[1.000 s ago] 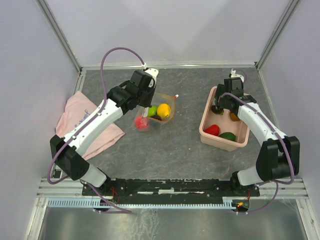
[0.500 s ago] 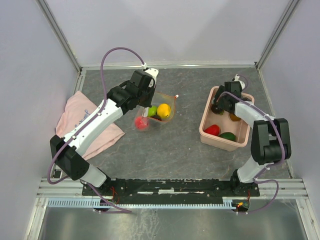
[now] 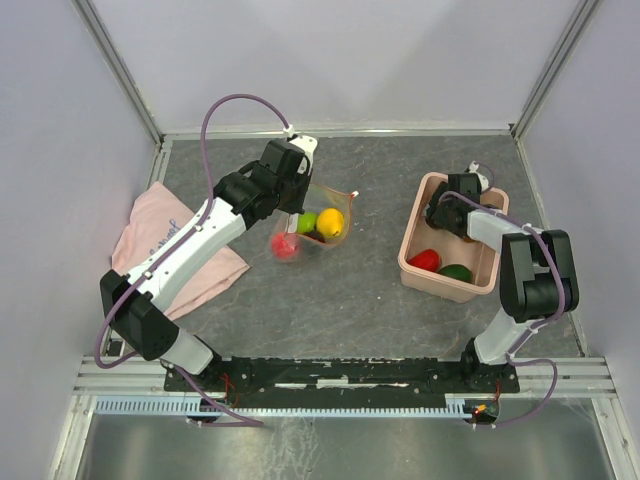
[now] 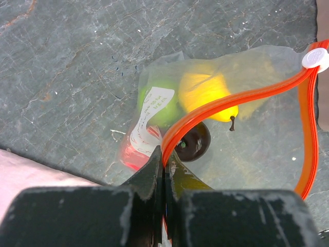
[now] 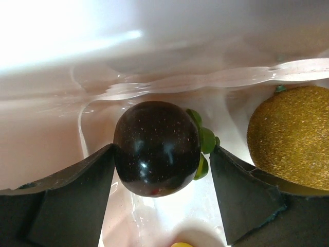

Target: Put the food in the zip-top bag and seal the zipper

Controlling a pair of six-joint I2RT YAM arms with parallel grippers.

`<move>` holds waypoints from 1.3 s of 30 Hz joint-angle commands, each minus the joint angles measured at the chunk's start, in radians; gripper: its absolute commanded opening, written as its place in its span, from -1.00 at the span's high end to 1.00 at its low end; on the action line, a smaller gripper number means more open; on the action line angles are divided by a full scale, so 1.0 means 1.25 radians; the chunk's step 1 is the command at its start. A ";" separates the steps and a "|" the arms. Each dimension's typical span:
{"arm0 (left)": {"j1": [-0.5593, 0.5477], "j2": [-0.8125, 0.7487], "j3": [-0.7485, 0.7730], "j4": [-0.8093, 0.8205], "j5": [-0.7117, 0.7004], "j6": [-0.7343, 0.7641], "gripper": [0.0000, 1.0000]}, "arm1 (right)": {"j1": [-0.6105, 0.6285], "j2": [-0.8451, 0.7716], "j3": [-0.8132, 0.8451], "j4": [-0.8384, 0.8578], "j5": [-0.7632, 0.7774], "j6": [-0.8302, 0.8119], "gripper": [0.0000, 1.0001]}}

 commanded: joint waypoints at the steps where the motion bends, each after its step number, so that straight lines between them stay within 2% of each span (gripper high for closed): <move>1: -0.003 -0.006 0.025 0.054 0.003 0.021 0.95 | -0.002 -0.003 0.003 0.039 -0.013 -0.013 -0.58; 6: -0.003 -0.003 0.024 0.058 0.015 0.020 0.95 | -0.002 -0.035 0.002 0.025 -0.023 -0.034 -0.36; 14: -0.003 0.006 0.022 0.070 0.033 0.019 0.95 | 0.003 -0.118 0.008 -0.059 -0.027 -0.061 -0.17; 26: -0.003 0.025 0.035 0.073 0.050 0.017 0.95 | 0.072 -0.329 0.070 -0.200 -0.037 -0.165 -0.15; 31: -0.003 0.029 0.037 0.073 0.054 0.017 0.95 | 0.149 -0.390 0.122 -0.233 -0.041 -0.234 -0.15; 39: -0.003 0.027 0.038 0.073 0.056 0.015 0.95 | 0.294 -0.414 0.151 -0.181 -0.141 -0.235 -0.14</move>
